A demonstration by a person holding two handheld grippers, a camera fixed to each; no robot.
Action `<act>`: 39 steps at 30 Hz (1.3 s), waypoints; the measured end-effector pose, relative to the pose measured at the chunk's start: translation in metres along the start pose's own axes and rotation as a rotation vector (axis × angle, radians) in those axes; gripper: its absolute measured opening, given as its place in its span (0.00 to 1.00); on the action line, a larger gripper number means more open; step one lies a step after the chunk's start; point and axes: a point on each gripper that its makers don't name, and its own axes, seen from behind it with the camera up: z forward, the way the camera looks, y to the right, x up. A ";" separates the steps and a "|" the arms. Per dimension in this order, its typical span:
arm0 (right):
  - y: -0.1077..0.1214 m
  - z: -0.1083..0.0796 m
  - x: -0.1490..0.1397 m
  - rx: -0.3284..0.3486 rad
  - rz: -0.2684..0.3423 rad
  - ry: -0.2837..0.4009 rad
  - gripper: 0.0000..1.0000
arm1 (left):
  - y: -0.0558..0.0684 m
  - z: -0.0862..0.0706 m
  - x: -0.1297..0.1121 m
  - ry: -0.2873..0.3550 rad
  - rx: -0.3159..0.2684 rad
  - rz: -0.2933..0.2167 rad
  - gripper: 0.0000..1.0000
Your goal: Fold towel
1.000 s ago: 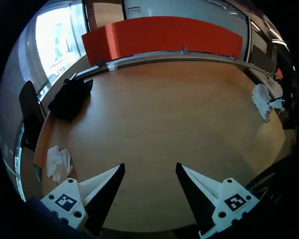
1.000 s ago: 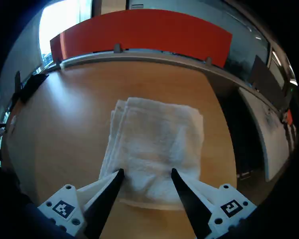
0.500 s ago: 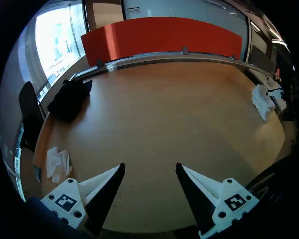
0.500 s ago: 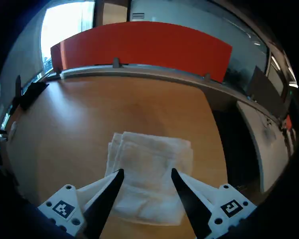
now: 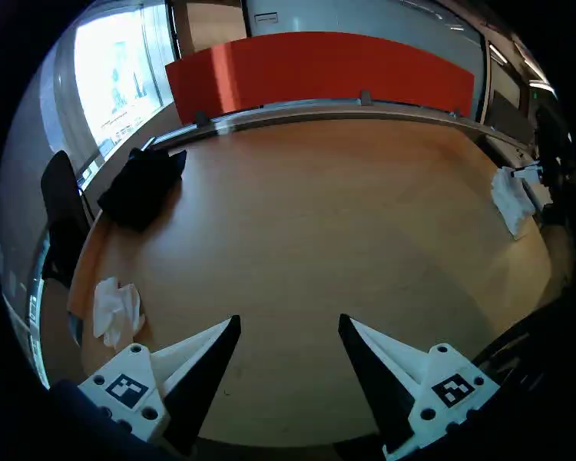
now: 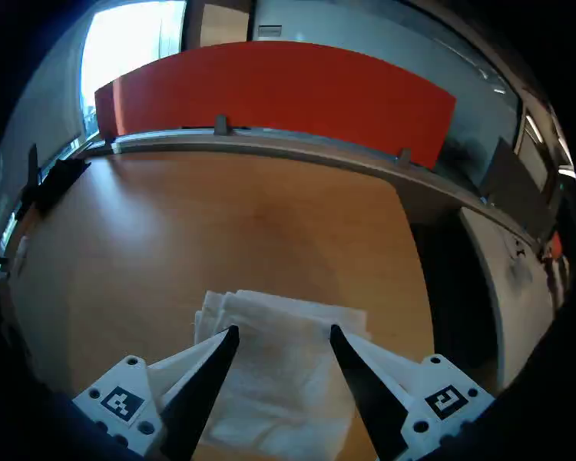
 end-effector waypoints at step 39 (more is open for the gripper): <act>-0.010 -0.042 0.036 -0.069 0.032 0.166 0.92 | -0.019 -0.004 0.002 0.039 0.010 -0.038 0.95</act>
